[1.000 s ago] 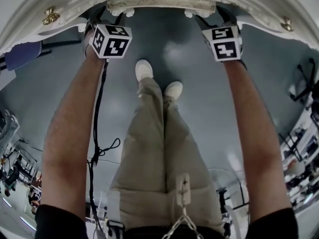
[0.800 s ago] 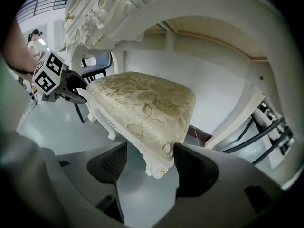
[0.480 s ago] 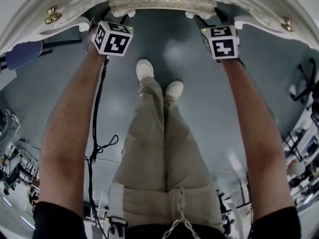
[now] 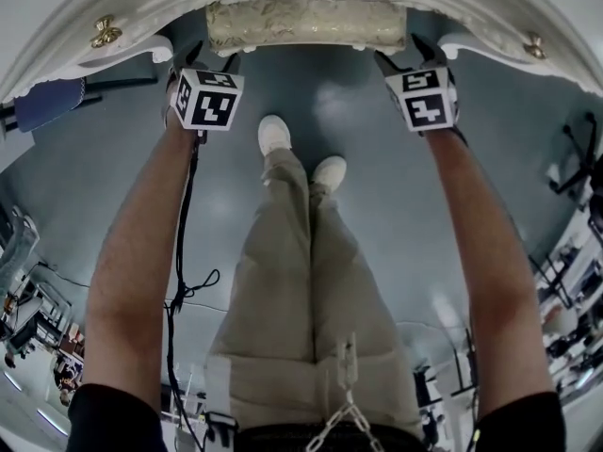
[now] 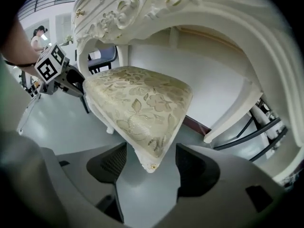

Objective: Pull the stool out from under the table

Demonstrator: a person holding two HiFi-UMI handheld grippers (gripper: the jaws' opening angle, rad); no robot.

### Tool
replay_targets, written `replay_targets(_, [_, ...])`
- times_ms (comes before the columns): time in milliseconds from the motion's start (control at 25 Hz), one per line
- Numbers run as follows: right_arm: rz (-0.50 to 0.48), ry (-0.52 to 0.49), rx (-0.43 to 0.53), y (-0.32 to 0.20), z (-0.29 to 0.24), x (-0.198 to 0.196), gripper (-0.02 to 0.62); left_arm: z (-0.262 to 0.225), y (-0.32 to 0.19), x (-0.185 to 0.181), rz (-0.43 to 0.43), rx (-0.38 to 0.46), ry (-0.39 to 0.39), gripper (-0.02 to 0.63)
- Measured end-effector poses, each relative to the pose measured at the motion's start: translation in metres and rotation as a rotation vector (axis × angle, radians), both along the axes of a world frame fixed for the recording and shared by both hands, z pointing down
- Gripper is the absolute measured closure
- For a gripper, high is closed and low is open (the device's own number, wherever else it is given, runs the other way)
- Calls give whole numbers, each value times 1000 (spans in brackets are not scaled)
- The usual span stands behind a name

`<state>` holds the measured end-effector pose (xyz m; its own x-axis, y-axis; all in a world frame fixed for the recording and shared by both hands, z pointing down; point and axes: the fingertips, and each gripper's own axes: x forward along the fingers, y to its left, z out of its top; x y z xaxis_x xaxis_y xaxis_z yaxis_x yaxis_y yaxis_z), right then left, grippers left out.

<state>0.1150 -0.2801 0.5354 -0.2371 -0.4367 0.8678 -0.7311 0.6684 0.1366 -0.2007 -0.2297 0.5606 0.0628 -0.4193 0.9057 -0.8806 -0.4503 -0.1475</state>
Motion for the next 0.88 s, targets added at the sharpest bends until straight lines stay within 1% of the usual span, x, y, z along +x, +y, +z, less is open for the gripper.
replay_targets(80, [-13, 14, -22, -11, 7, 2, 288, 2, -10, 5, 29, -25, 16, 323])
replay_targets(120, [-21, 12, -40, -16, 8, 3, 287, 0, -16, 11, 49, -37, 12, 311])
replay_targets(160, [-19, 1, -57, -19, 8, 5, 270, -2, -21, 17, 55, -48, 4, 311])
replay_targets(240, [13, -22, -77, -23, 7, 9, 258, -6, -30, 23, 33, -67, -14, 311])
replay_targets(360, [37, -39, -79, -23, 14, -2, 259, 1, -36, 11, -4, -79, -56, 311])
replay_targets(440, [38, -49, -95, -20, 20, -9, 259, 5, -34, 5, -20, -77, -70, 311])
replay_targets(520, [34, -50, -101, -16, 21, -11, 261, 6, -30, 4, -31, -73, -77, 313])
replay_targets(640, [37, -26, -98, -3, 16, -1, 261, 0, -14, 9, -43, -75, -92, 313])
replay_targets(760, [27, -27, -129, 19, 20, -2, 261, 4, 10, 12, -48, -91, -90, 313])
replay_targets(880, [12, -5, -147, 40, 27, -7, 261, 13, 37, 6, -45, -117, -85, 313])
